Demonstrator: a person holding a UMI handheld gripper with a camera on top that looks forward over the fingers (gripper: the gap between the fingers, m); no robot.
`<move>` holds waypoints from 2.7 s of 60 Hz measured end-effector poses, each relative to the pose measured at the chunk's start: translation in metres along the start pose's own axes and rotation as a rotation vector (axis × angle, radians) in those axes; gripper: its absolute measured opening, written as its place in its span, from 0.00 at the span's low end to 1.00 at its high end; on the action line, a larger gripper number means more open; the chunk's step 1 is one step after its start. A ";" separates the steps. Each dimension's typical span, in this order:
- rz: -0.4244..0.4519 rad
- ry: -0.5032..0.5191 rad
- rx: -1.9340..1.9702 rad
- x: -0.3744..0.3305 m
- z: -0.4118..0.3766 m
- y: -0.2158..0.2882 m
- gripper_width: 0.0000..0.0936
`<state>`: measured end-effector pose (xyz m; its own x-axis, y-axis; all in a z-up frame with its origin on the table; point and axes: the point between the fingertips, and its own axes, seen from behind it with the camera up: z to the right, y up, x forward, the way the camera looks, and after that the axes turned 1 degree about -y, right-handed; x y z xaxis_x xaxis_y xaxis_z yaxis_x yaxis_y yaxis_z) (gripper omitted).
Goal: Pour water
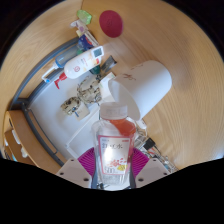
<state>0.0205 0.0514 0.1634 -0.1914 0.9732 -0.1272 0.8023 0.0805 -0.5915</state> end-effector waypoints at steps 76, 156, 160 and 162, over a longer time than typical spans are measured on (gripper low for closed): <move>0.306 -0.422 -2.155 -0.051 -0.088 0.238 0.52; 0.102 -0.558 -2.067 -0.259 -0.114 0.152 0.89; 0.099 -0.529 -2.060 -0.256 -0.120 0.141 0.89; 0.103 -0.521 -2.061 -0.255 -0.123 0.138 0.89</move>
<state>0.2491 -0.1595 0.2122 0.0734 0.8836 -0.4625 0.0626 0.4588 0.8863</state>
